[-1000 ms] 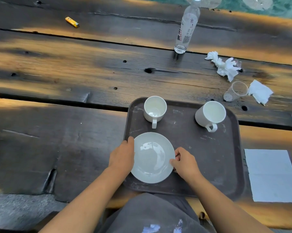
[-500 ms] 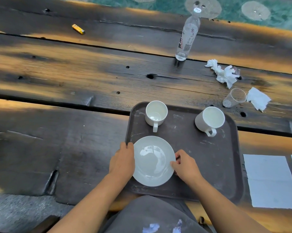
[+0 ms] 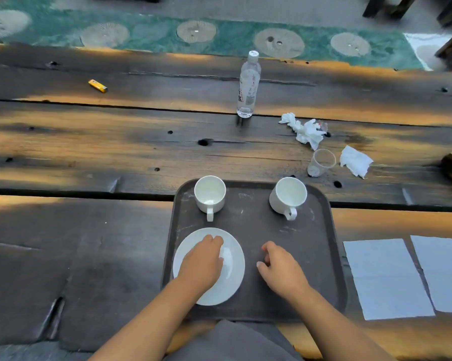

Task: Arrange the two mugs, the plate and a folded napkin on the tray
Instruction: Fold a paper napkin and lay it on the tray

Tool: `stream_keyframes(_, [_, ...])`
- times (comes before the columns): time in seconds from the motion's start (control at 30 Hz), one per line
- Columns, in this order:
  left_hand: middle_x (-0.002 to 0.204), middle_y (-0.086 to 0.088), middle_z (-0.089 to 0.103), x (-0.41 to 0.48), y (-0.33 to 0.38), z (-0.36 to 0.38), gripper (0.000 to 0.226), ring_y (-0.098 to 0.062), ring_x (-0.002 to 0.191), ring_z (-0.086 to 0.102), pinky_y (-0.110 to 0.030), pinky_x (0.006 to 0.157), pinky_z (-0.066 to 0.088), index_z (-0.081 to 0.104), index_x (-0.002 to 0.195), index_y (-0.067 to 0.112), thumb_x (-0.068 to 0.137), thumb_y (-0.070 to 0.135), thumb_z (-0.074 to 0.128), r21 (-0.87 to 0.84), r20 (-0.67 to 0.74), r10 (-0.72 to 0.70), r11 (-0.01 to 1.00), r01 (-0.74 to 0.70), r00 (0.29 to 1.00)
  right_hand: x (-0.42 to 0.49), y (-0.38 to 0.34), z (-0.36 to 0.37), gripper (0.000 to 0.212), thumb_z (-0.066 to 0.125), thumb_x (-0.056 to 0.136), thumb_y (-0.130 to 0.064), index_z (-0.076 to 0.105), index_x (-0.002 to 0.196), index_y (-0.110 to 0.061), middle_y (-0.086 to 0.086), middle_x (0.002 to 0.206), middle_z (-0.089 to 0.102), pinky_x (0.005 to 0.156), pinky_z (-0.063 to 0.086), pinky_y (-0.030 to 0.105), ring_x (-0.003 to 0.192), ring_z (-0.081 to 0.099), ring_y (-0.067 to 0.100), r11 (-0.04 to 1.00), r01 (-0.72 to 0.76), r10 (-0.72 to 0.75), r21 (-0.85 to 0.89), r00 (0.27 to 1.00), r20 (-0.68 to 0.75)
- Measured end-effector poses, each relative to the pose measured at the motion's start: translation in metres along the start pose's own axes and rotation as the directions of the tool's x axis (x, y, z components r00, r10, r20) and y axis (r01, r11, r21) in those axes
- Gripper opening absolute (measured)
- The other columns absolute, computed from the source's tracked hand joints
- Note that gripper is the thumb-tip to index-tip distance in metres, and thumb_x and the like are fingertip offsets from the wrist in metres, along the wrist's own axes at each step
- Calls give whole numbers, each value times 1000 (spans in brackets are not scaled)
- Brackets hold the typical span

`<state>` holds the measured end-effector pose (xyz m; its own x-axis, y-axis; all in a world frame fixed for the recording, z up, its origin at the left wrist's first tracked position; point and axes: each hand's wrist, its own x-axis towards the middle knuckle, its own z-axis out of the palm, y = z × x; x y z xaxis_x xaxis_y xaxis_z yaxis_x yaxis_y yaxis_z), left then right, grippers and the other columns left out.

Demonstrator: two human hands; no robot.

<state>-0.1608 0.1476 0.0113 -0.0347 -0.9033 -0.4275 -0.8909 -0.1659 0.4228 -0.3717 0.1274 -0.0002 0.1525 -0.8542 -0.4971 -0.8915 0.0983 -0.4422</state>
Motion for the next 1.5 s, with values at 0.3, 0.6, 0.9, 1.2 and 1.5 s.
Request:
stream_keyframes(0.3, [120,-3,56,15,100,37,31,-26,108,58,-40,90,49,52,125,16,96,27,55,58,-35,37,998,-35,999,-6,96,-53,27,62,93,-32,54,116,-23,-10,96,59,77,47,31,87,59,13,987,-15,24,161,998,-52])
stream_keyframes(0.6, [117,1,56,30,226,106,27,-20,105,59,-37,87,50,53,123,19,97,27,54,55,-51,68,996,-66,996,-16,232,-121,30,61,95,-31,54,124,-25,-10,103,59,78,46,24,90,58,10,978,39,-19,204,995,-101])
stream_keyframes(0.9, [108,7,57,38,296,150,22,-18,103,57,-31,82,46,60,117,20,95,21,57,-22,-16,208,978,-209,978,-36,317,-159,32,57,99,-34,53,130,-25,-7,116,60,86,52,29,98,60,9,993,88,-80,81,992,-98])
stream_keyframes(1.2, [125,3,57,49,314,179,31,-21,117,50,-33,98,37,57,128,18,98,24,52,148,-4,249,958,-246,968,-31,367,-171,35,59,97,-21,58,132,-16,-1,131,55,93,48,33,124,49,21,955,224,-240,-196,969,-60])
stream_keyframes(1.5, [110,0,55,53,319,194,15,-22,101,50,-33,91,40,63,107,14,93,16,58,128,-34,231,966,-225,972,-22,378,-170,25,63,91,-10,65,115,-8,7,115,61,88,47,40,105,54,30,948,233,-255,-218,964,-80])
